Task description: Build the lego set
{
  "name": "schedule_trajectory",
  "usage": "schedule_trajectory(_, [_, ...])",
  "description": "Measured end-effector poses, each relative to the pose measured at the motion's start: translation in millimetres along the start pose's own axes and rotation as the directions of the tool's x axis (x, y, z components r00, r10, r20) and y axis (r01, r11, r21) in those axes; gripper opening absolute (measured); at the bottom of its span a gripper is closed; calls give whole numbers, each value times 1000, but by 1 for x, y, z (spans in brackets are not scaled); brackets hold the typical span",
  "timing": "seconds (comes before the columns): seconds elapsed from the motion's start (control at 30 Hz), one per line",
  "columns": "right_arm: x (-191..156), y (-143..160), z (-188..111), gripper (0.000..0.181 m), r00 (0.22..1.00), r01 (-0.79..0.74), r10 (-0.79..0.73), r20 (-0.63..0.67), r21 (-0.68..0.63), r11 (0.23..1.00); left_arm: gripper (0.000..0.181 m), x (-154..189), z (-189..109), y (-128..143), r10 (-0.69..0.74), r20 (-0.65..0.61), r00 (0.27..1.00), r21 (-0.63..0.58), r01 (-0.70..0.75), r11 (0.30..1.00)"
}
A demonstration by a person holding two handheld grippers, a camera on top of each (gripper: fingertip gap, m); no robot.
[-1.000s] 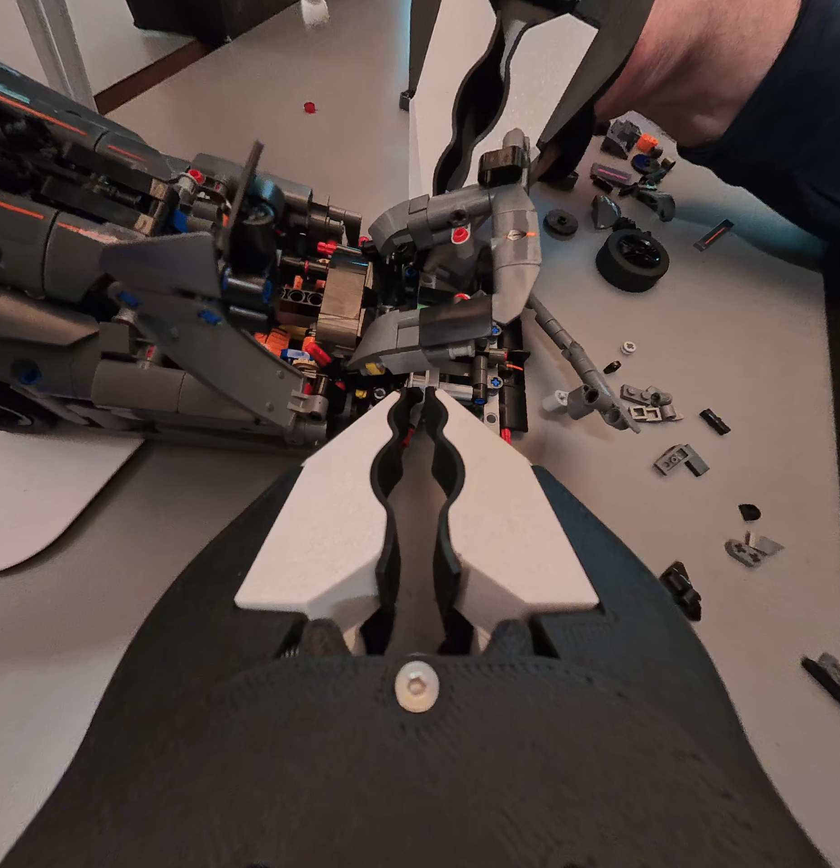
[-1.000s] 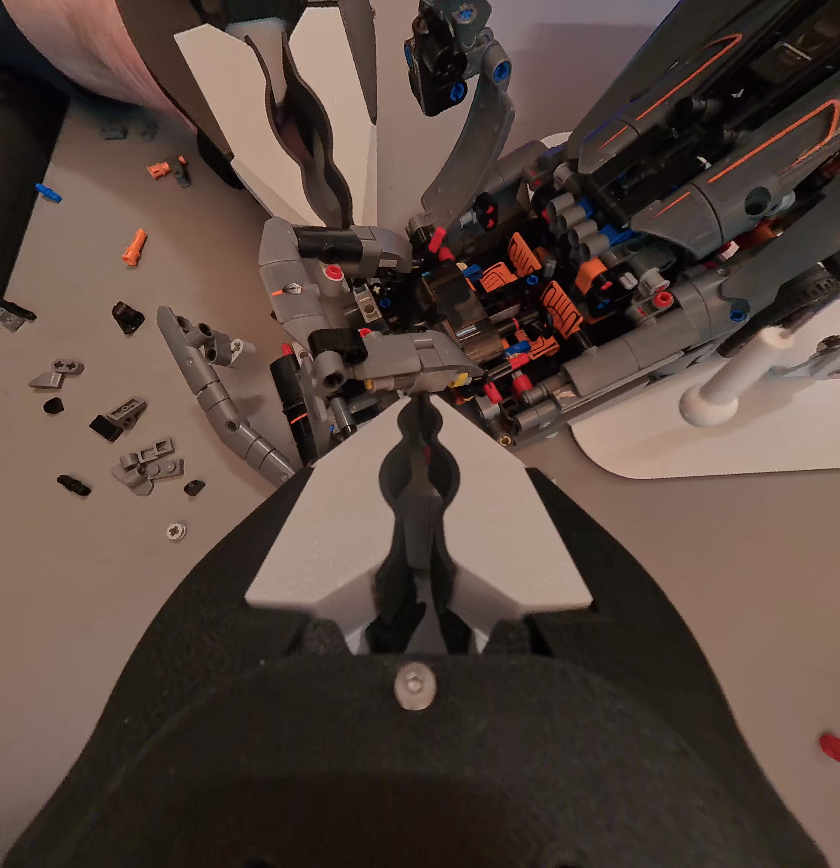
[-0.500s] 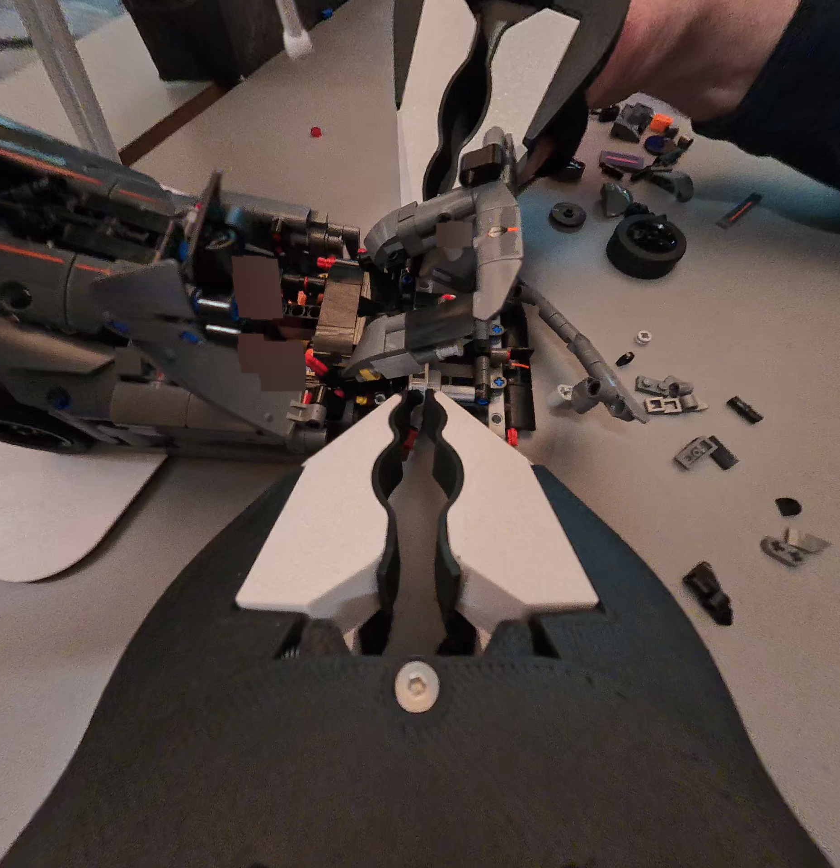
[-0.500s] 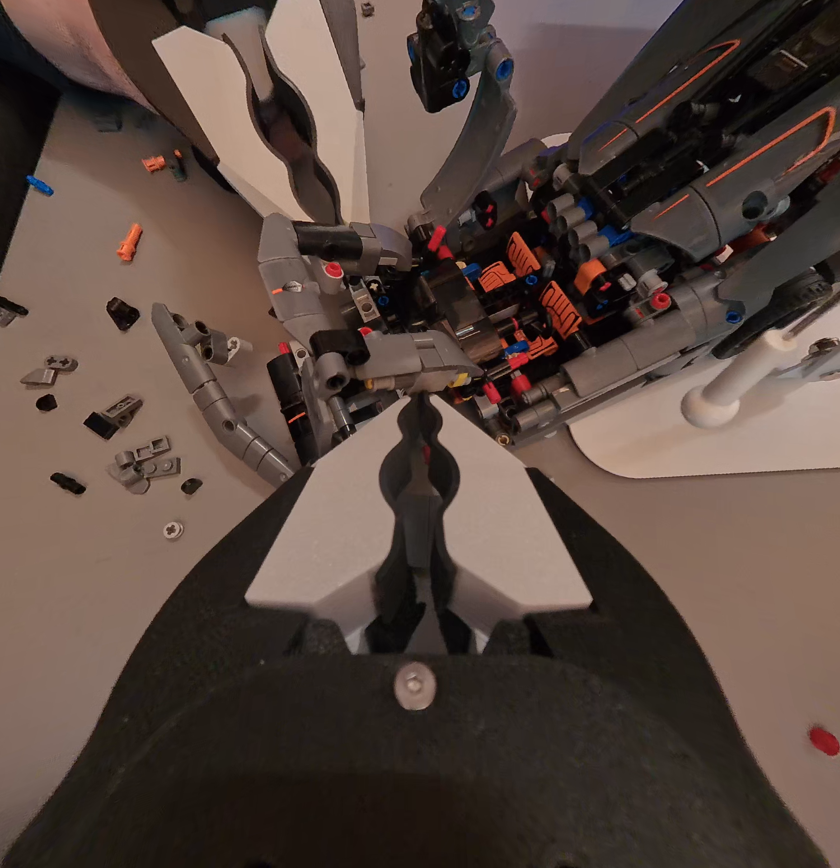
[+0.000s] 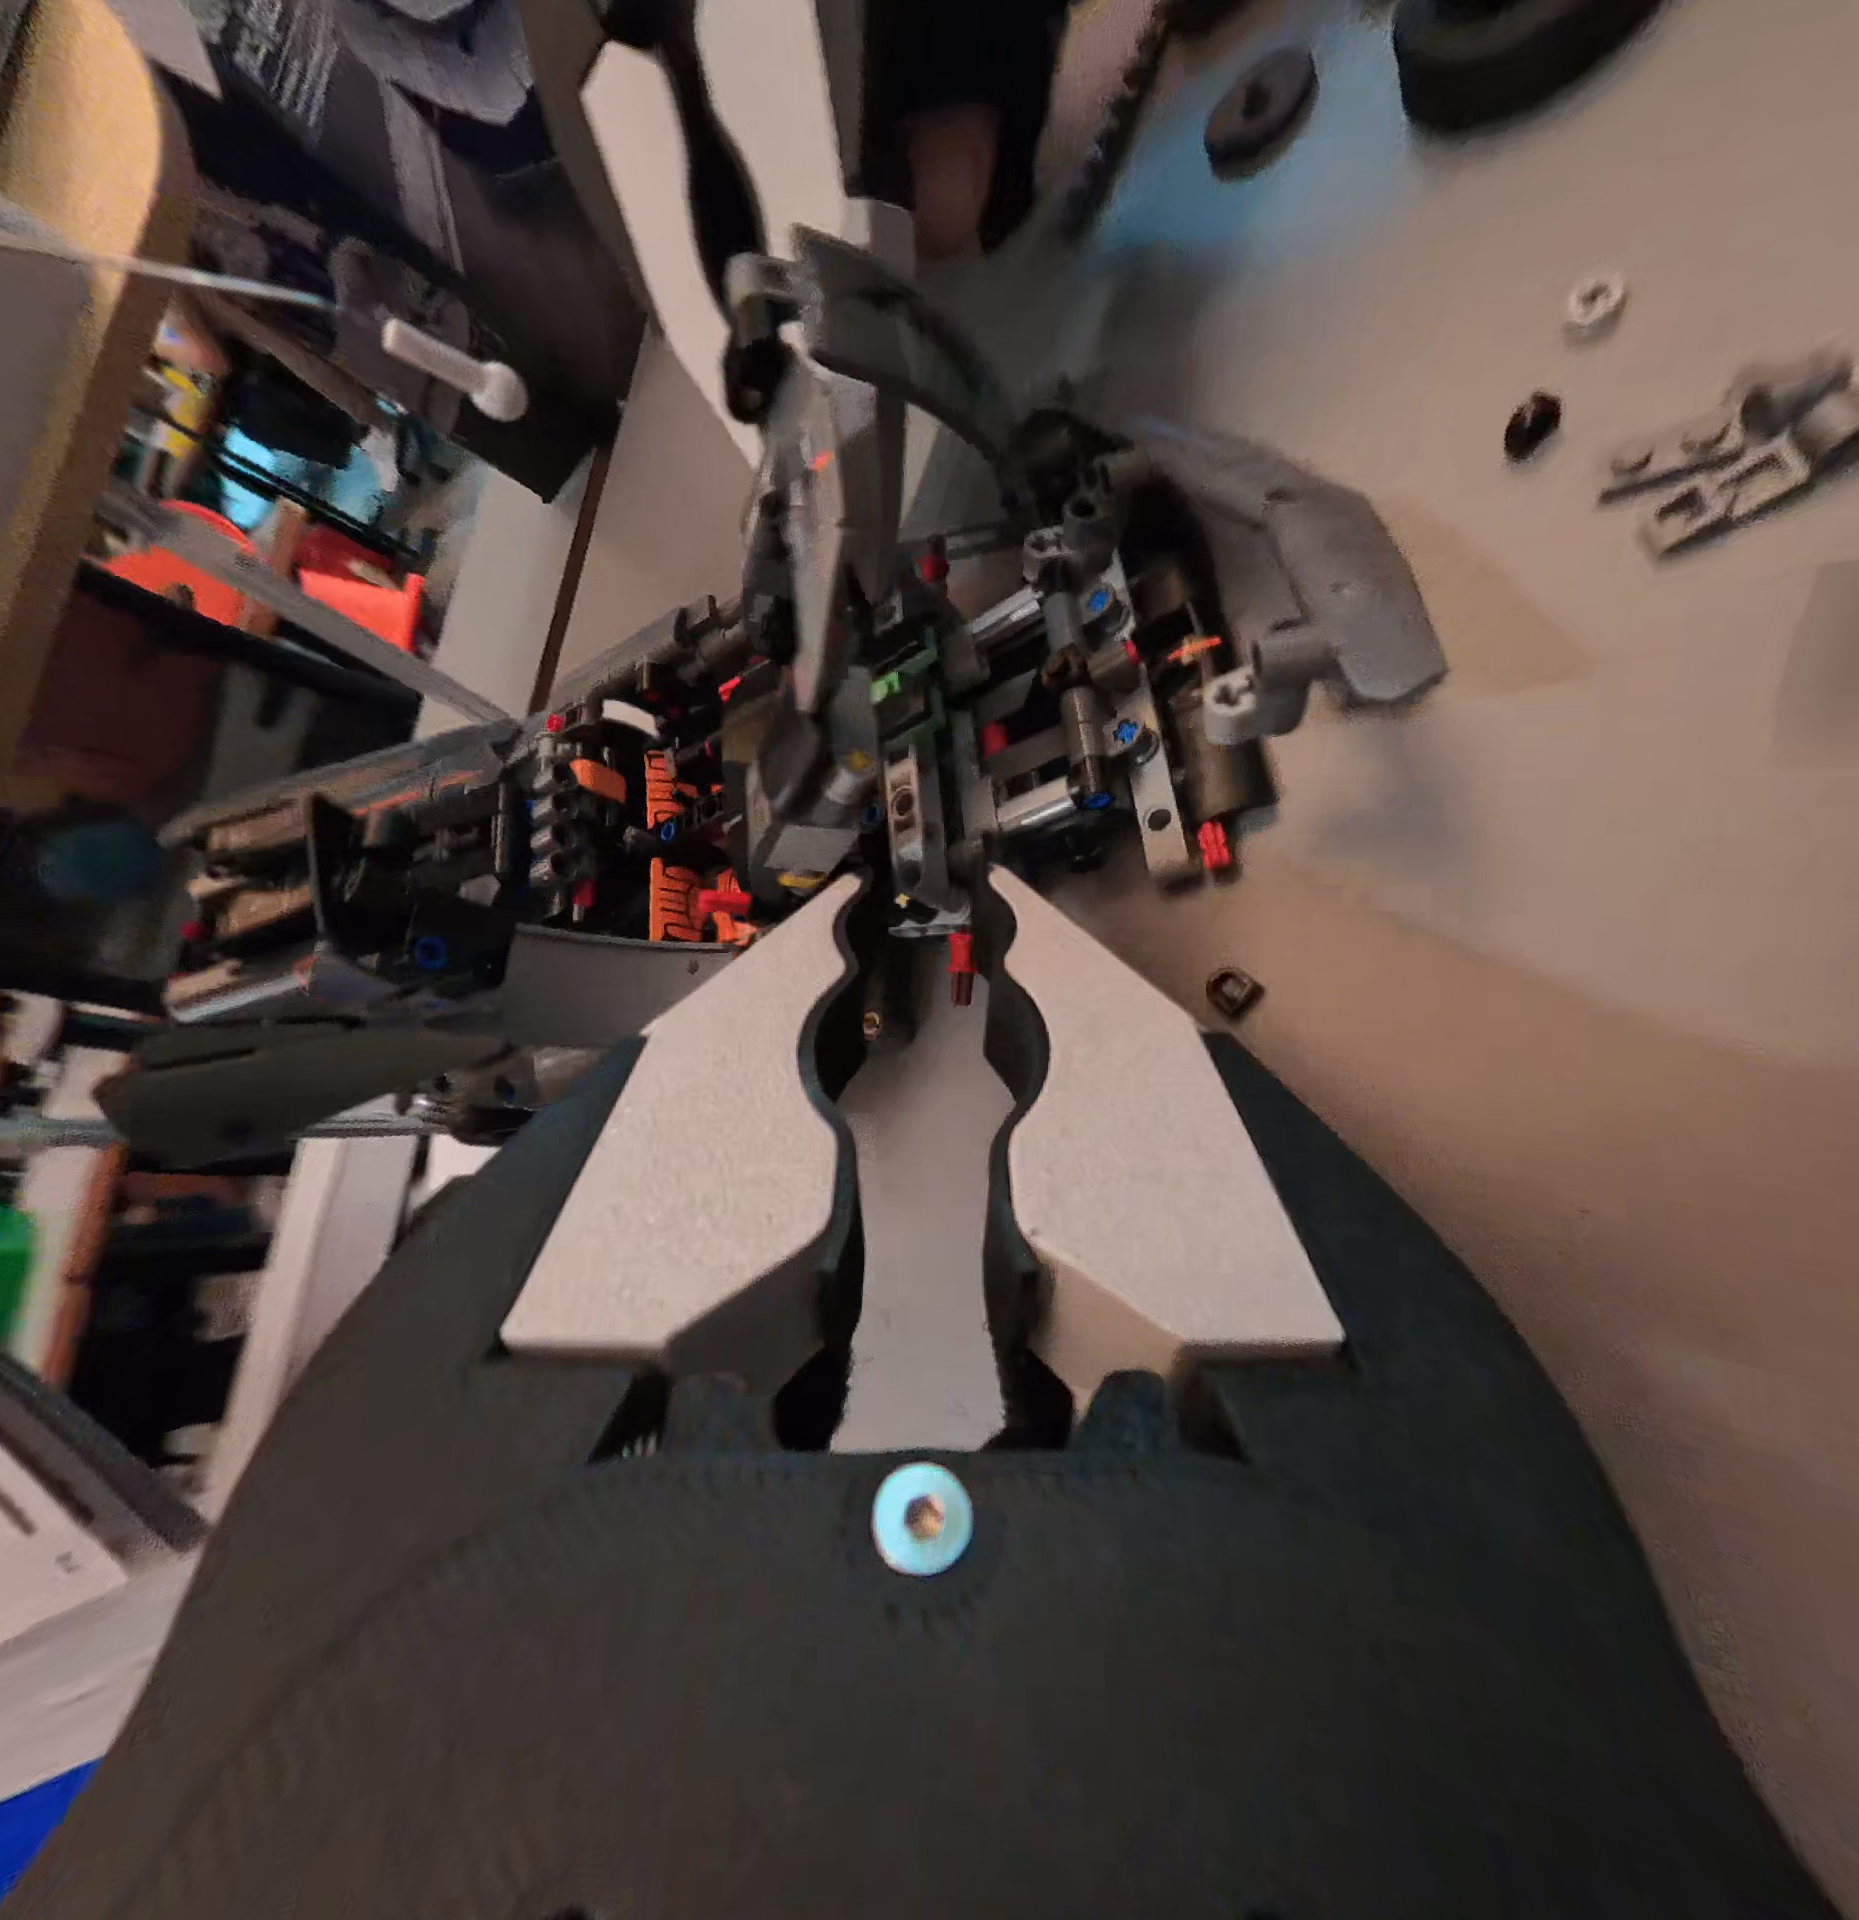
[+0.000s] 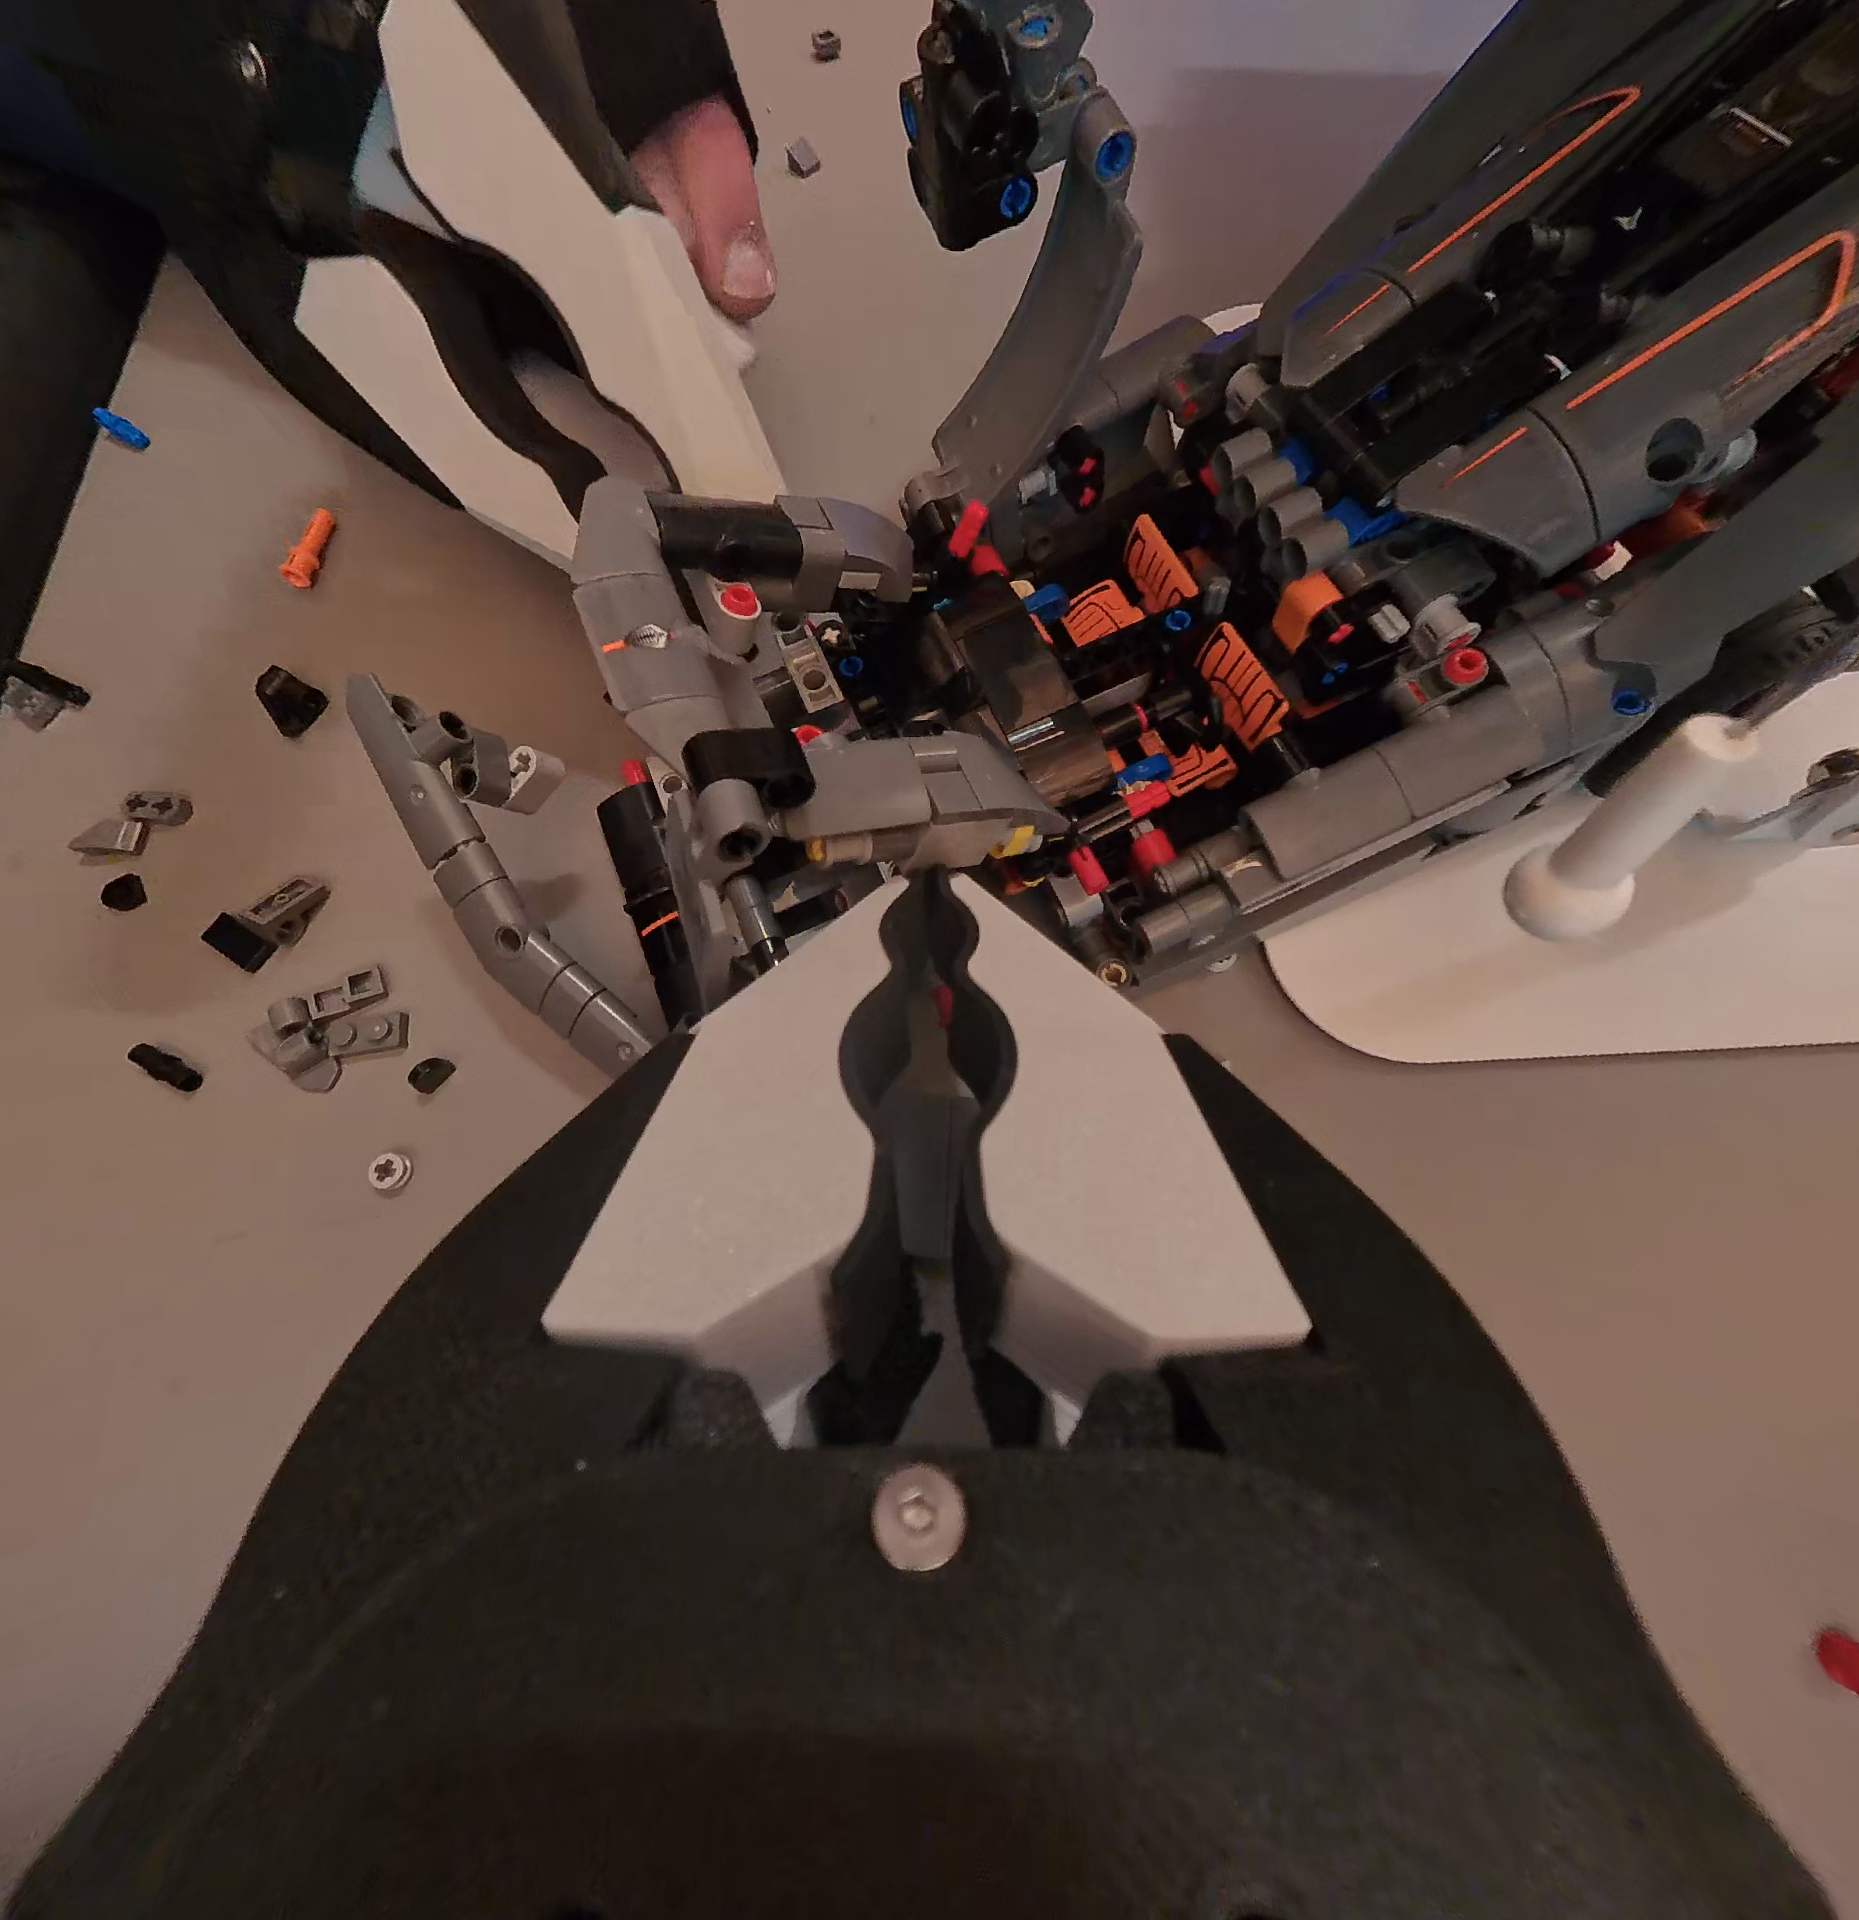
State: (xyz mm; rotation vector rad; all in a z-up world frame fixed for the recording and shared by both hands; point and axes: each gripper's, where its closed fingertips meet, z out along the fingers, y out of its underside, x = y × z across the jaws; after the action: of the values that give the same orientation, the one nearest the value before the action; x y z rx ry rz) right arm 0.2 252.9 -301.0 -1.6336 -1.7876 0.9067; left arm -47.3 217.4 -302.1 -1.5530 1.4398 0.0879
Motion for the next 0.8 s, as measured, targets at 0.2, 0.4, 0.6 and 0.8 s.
schedule_trajectory(0.2, [0,0,0,0,1000,-1,1,-1,-1,1000,7,0,5,7,96,53,994,-58,-93,994])
schedule_trajectory(0.4, [0,0,0,0,1000,-8,8,-2,-2,1000,9,-2,5,6,194,93,977,-82,-187,979])
schedule_trajectory(0.6, [0,0,0,0,1000,-12,12,0,1,1000,11,-5,-2,-3,329,163,930,-78,-321,944])
schedule_trajectory(0.8, [0,0,0,0,1000,-13,13,2,3,1000,6,2,0,-6,371,151,916,-76,-364,928])
